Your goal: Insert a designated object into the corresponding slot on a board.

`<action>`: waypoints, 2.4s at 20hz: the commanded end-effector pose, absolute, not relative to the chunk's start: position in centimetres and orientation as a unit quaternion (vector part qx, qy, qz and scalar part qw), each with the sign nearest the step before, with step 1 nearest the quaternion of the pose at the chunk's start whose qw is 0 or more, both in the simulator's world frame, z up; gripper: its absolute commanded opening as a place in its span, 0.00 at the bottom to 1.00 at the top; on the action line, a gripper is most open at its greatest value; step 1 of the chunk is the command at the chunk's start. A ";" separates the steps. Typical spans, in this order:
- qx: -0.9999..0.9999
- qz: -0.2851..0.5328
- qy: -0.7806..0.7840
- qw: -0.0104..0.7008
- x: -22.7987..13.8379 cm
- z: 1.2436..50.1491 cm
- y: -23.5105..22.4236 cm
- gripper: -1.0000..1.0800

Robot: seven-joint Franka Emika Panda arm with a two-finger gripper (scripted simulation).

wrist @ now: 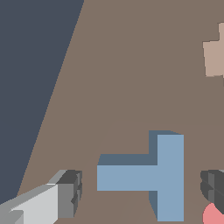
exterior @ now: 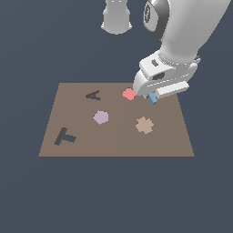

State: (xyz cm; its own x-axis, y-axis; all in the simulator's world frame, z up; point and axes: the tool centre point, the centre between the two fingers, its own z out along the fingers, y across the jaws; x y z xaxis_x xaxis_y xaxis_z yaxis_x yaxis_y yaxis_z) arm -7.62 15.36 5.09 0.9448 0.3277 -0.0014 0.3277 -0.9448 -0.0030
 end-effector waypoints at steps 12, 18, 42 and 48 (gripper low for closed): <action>-0.986 0.000 -0.167 0.000 -7.7 3.0 15.4 0.00; -0.986 0.000 -0.167 0.000 -7.7 3.0 15.4 0.00; -0.999 0.000 -0.037 0.000 1.9 3.6 2.4 0.00; -0.999 0.000 0.033 0.000 5.6 3.8 -5.4 0.00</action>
State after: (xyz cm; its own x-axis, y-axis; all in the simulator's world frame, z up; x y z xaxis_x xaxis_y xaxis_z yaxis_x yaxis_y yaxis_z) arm 4.75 -3.48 3.73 0.9995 -0.0326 -0.0002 -0.0326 -0.9995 -0.0005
